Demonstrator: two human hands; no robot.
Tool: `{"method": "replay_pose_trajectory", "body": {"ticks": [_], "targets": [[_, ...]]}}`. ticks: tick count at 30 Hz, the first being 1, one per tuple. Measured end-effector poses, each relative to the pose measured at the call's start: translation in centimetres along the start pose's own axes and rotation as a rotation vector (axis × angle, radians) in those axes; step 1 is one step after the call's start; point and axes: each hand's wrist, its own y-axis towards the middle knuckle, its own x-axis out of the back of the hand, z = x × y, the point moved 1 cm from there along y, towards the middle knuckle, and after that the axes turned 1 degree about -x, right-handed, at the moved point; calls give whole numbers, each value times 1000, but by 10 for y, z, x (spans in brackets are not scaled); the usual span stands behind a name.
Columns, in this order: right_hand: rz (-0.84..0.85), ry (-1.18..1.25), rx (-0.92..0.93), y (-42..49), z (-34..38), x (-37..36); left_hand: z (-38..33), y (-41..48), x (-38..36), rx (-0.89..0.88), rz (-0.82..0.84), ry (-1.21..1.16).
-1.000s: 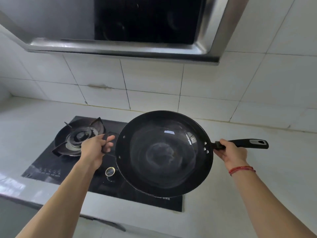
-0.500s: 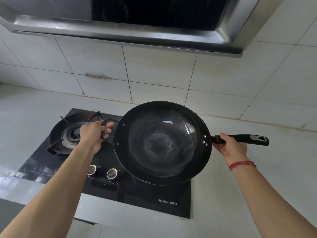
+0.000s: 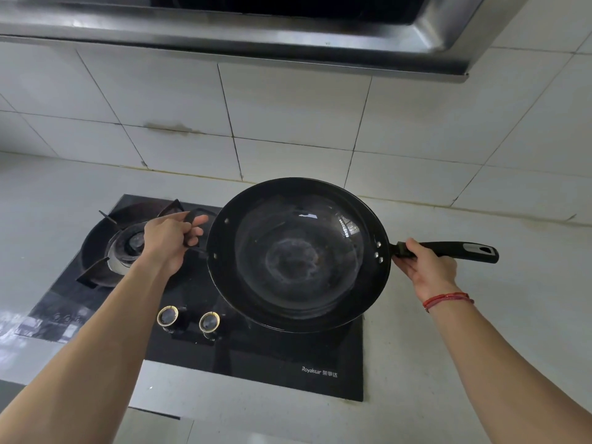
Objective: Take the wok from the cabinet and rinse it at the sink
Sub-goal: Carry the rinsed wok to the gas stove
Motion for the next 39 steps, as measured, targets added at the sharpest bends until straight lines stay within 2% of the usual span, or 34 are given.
{"method": "replay_pose_trajectory", "body": {"ticks": [15, 20, 26, 39], "targets": [[61, 35, 9, -3, -1, -2, 4, 3, 4, -36, 24, 85], [68, -54, -3, 0, -4, 0, 7, 5, 9, -64, 37, 153], [-3, -150, 3, 1, 3, 4, 15, 6, 19, -111, -9, 342], [-32, -79, -2, -12, -16, 2, -3, 2, 13, -169, -123, 423]]}}
